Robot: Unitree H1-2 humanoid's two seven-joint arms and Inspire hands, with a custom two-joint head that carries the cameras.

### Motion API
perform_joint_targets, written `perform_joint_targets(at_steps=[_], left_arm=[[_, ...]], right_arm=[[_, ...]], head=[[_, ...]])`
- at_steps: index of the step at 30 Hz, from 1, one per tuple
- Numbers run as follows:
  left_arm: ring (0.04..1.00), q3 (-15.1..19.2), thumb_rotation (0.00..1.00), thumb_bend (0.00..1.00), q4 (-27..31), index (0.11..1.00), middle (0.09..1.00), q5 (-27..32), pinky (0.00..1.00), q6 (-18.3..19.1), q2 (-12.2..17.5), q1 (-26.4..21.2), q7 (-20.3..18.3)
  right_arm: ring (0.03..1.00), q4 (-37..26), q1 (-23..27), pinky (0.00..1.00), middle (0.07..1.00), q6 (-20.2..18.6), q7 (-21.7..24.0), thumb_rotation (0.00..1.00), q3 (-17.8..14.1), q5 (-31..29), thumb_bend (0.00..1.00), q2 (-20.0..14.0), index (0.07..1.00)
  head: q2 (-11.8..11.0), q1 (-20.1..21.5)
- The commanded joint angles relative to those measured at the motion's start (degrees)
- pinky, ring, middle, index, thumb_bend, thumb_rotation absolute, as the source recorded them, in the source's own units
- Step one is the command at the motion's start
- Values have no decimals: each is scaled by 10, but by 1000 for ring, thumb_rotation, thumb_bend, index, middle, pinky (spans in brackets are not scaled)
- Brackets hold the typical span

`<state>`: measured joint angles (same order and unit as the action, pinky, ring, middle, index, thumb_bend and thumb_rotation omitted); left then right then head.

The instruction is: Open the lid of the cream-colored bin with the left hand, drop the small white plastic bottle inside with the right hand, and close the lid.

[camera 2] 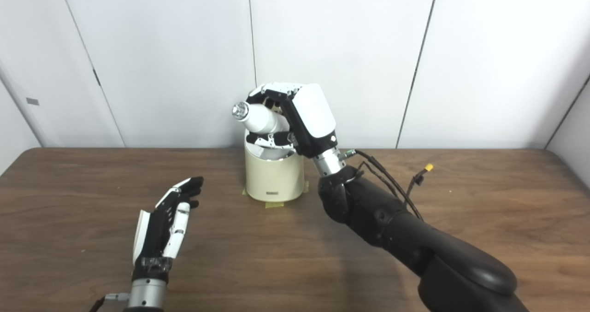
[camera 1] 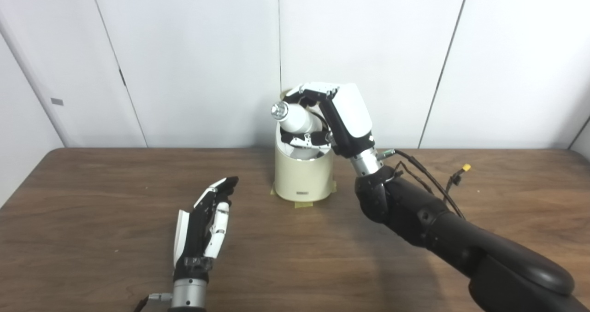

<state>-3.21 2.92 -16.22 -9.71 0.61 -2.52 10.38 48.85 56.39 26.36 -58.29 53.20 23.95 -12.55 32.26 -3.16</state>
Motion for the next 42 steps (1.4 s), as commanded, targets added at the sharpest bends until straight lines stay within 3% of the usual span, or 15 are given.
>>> perform_joint_targets(at_steps=[1,24,42], left_arm=[[811,-10,857,192,-20,804,816,-11,756,-7,-11,24,3],[813,-12,847,179,-21,801,818,-13,749,-10,-10,26,5],[810,-12,867,186,-16,804,815,-12,752,-9,-6,29,2]], right_arm=[[429,-9,25,372,496,6,-5,0,-5,-7,515,0,500],[428,7,27,369,497,6,-8,0,-6,-4,515,5,501],[454,45,19,455,503,6,-21,0,-48,16,520,17,474]], head=[[0,-1],[0,-3],[1,3]])
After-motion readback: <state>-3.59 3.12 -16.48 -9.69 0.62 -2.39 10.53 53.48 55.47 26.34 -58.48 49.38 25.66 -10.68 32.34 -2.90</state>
